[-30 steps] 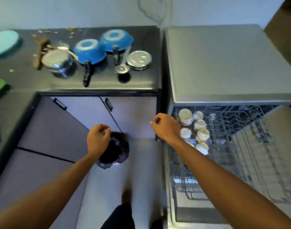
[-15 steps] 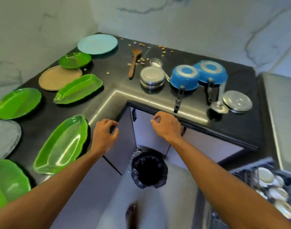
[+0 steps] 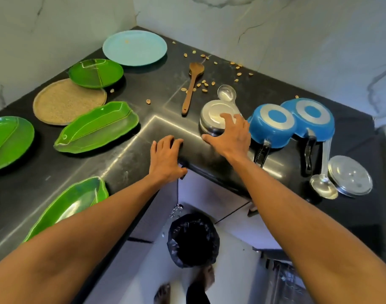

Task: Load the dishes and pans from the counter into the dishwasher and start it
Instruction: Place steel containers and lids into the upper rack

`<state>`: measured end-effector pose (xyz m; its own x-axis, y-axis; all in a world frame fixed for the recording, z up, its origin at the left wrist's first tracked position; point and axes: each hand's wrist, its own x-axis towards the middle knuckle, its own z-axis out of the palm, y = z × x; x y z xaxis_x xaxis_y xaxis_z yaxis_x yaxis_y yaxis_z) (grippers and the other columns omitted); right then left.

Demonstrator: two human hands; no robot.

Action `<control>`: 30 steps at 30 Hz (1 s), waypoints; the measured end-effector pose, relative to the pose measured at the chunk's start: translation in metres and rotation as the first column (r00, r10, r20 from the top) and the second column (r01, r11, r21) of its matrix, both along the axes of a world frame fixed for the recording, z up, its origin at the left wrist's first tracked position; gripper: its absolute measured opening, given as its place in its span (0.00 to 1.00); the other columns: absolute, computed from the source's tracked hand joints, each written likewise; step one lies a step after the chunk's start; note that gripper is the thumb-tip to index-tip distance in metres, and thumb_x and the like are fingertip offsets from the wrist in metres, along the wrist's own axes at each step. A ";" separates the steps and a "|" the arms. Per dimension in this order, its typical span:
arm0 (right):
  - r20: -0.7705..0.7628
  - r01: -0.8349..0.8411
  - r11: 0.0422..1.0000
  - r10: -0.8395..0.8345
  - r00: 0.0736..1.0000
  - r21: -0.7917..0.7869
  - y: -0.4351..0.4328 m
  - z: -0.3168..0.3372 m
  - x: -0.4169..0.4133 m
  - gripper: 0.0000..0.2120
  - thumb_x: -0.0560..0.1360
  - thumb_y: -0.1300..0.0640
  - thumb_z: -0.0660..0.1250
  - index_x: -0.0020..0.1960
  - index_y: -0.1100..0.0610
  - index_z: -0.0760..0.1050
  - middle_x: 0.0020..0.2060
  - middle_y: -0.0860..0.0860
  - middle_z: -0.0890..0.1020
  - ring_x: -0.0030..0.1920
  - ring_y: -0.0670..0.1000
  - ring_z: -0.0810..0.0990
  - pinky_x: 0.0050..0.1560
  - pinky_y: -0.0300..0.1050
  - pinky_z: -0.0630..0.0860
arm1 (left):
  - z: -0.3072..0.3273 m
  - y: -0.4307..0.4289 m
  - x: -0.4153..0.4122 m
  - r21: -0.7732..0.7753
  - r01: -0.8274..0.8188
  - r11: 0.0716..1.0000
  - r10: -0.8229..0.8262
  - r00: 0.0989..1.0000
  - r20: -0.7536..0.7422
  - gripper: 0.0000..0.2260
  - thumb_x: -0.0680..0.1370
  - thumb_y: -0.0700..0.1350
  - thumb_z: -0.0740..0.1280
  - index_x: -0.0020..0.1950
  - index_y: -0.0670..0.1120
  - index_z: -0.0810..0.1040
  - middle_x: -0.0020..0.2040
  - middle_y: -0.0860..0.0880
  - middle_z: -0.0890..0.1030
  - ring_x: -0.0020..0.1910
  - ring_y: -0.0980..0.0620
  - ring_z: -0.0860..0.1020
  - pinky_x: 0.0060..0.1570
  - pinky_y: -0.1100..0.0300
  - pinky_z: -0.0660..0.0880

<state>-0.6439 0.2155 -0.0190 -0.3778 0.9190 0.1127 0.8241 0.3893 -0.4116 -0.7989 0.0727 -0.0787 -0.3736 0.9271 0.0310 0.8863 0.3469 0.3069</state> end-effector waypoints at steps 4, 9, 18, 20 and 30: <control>0.176 -0.104 0.986 0.127 0.976 -0.133 0.047 -0.002 -0.015 0.52 0.62 0.24 0.69 0.78 0.41 0.55 0.81 0.54 0.49 0.79 0.64 0.43 0.75 0.65 0.52 | -0.004 0.017 -0.007 -0.098 0.047 0.994 -0.059 0.991 -0.119 0.52 0.58 0.64 0.76 0.76 0.57 0.55 0.76 0.45 0.55 0.77 0.42 0.52 0.75 0.38 0.47; 0.209 -0.230 0.946 0.278 0.938 -0.227 0.075 -0.004 -0.027 0.55 0.60 0.25 0.72 0.79 0.39 0.51 0.81 0.52 0.41 0.79 0.66 0.40 0.73 0.70 0.50 | -0.006 0.015 -0.007 -0.088 0.026 0.996 -0.039 0.989 -0.146 0.51 0.59 0.69 0.73 0.77 0.58 0.54 0.78 0.46 0.55 0.78 0.44 0.51 0.75 0.37 0.49; 0.212 -0.244 0.953 0.280 0.936 -0.180 0.078 0.004 -0.034 0.51 0.60 0.28 0.72 0.77 0.39 0.54 0.79 0.56 0.51 0.76 0.66 0.52 0.71 0.69 0.57 | -0.001 0.016 -0.004 -0.084 0.018 0.996 -0.030 0.989 -0.145 0.50 0.59 0.72 0.68 0.77 0.59 0.55 0.78 0.46 0.57 0.79 0.45 0.53 0.74 0.37 0.52; 0.174 -0.234 0.957 0.264 0.949 -0.172 0.070 0.007 -0.027 0.50 0.60 0.27 0.71 0.76 0.39 0.56 0.77 0.56 0.55 0.74 0.65 0.56 0.70 0.66 0.61 | 0.000 0.016 -0.003 -0.097 0.025 0.995 -0.039 0.989 -0.142 0.51 0.59 0.72 0.68 0.77 0.59 0.54 0.78 0.46 0.56 0.79 0.44 0.53 0.74 0.37 0.52; 0.069 -0.143 0.985 0.150 0.986 -0.093 -0.017 0.034 0.074 0.50 0.56 0.26 0.71 0.74 0.37 0.59 0.75 0.53 0.58 0.71 0.61 0.60 0.65 0.64 0.66 | -0.004 0.015 0.006 -0.044 0.021 0.999 -0.025 0.995 -0.093 0.52 0.56 0.61 0.80 0.76 0.57 0.60 0.76 0.44 0.60 0.75 0.42 0.59 0.73 0.38 0.51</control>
<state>-0.5694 0.1983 0.0155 -0.5136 0.8580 0.0004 0.7906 0.4734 -0.3884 -0.7932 0.0879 -0.0831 -0.3491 0.9368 0.0245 0.9184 0.3368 0.2076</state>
